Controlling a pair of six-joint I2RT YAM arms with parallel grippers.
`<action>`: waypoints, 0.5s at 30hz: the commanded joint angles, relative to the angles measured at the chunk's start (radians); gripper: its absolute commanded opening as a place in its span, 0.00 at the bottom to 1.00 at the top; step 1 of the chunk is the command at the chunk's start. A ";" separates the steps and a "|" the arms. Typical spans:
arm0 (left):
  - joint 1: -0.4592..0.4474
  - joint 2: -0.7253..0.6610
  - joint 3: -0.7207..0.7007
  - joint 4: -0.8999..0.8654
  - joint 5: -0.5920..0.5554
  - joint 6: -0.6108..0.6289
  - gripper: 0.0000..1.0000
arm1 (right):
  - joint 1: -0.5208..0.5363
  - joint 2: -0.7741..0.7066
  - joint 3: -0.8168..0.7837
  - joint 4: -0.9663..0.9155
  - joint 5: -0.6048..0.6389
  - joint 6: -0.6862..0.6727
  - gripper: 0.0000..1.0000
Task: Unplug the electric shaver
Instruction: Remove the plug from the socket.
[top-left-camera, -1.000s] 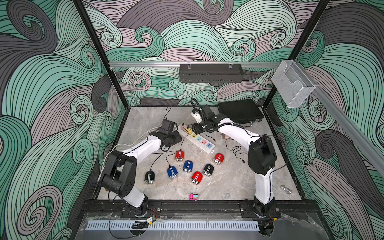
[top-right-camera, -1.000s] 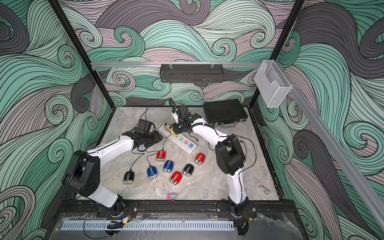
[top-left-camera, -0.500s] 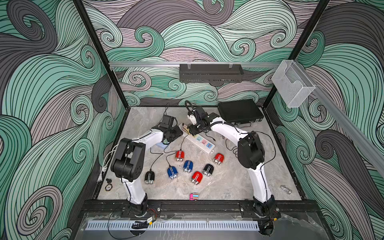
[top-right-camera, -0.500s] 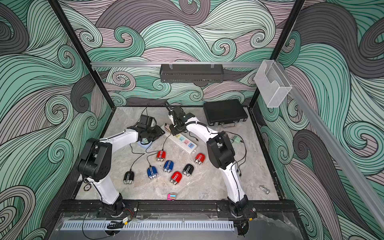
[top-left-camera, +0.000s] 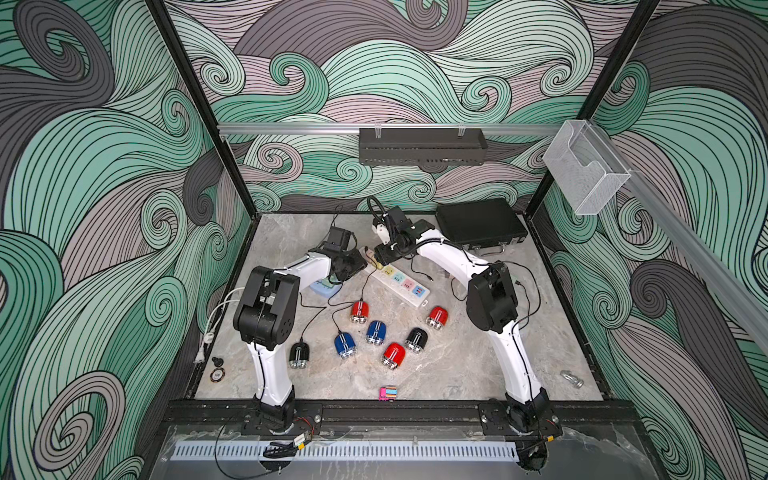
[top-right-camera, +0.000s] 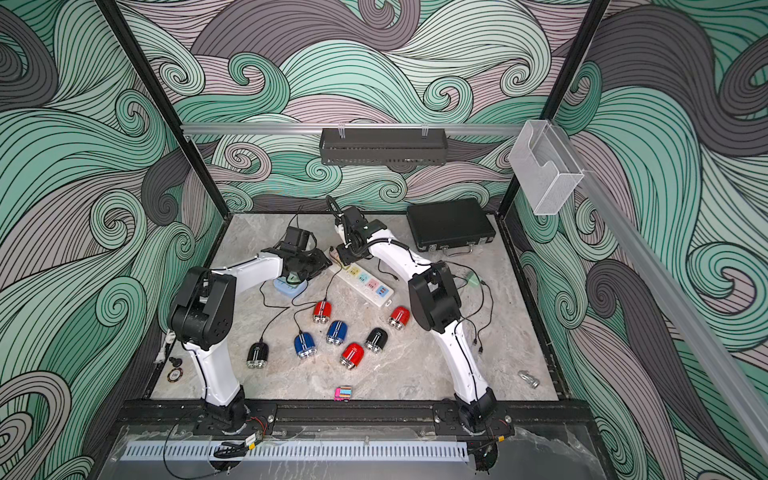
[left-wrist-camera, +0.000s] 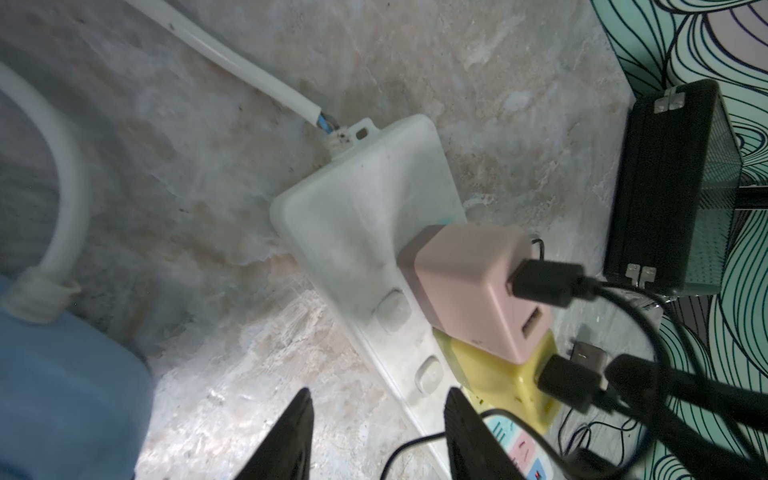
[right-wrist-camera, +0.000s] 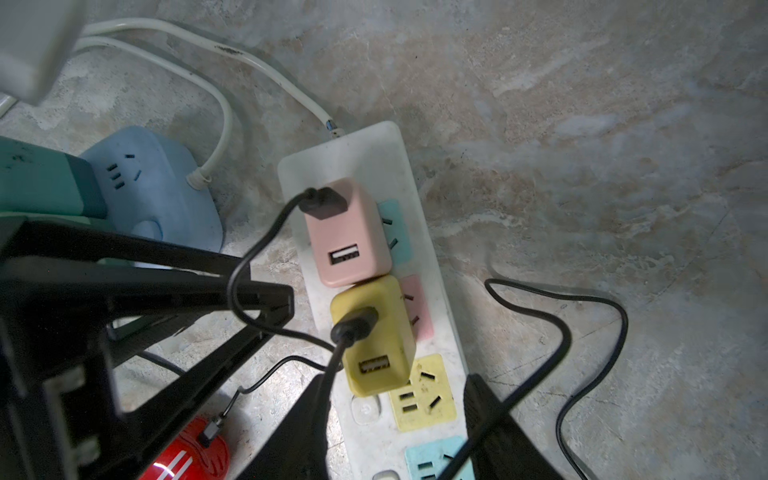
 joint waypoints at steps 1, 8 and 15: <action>0.007 0.028 0.033 -0.020 0.010 0.016 0.50 | -0.004 0.025 0.037 -0.042 -0.021 -0.033 0.52; 0.004 0.050 0.030 -0.017 0.016 0.018 0.50 | -0.003 0.051 0.061 -0.054 -0.041 -0.041 0.49; 0.002 0.077 0.026 -0.007 0.016 0.021 0.49 | -0.002 0.061 0.067 -0.056 -0.070 -0.044 0.47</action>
